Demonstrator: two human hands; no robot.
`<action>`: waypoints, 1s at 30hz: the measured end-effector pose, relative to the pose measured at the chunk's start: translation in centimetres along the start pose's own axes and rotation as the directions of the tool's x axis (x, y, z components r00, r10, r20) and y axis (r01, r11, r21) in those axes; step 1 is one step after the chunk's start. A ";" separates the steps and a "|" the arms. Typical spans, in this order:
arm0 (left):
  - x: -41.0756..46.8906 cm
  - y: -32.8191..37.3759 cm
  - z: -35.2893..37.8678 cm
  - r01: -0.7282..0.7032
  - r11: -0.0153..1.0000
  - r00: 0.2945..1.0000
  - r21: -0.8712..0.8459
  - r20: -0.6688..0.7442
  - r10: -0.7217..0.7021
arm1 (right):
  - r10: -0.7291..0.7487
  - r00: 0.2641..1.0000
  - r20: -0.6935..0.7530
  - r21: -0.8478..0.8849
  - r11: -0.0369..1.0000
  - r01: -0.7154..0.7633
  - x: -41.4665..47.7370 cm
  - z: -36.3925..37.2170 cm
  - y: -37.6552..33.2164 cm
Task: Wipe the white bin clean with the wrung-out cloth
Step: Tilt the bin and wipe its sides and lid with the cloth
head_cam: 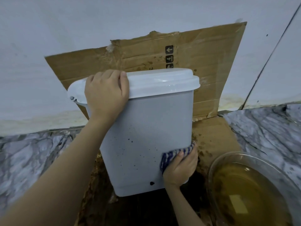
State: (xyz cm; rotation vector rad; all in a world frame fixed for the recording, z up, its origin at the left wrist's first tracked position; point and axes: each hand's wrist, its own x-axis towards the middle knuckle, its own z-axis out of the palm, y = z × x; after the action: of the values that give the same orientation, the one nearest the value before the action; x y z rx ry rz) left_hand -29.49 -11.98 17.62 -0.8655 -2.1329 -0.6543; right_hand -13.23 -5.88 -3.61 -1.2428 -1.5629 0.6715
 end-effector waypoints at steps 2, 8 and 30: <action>-0.5 0.1 0.1 -0.027 0.999 0.999 0.026 -0.044 0.028 | 0.157 0.987 -0.021 0.000 0.988 -0.157 -0.9 0.0 0.4; -1.2 0.1 0.4 -0.061 0.997 0.995 0.042 -0.079 0.064 | 0.052 0.998 -0.020 0.065 0.997 -0.051 0.4 0.9 -4.3; -0.6 0.1 0.8 -0.024 0.997 0.998 0.076 -0.059 0.028 | 0.108 0.994 0.028 0.005 0.994 -0.109 -2.3 1.2 -1.4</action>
State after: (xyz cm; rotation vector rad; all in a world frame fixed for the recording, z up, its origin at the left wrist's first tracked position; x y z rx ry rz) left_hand -29.49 -11.62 16.64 -0.8214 -2.0760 -0.5755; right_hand -14.86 -8.27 -3.66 -1.3265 -1.5227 0.7651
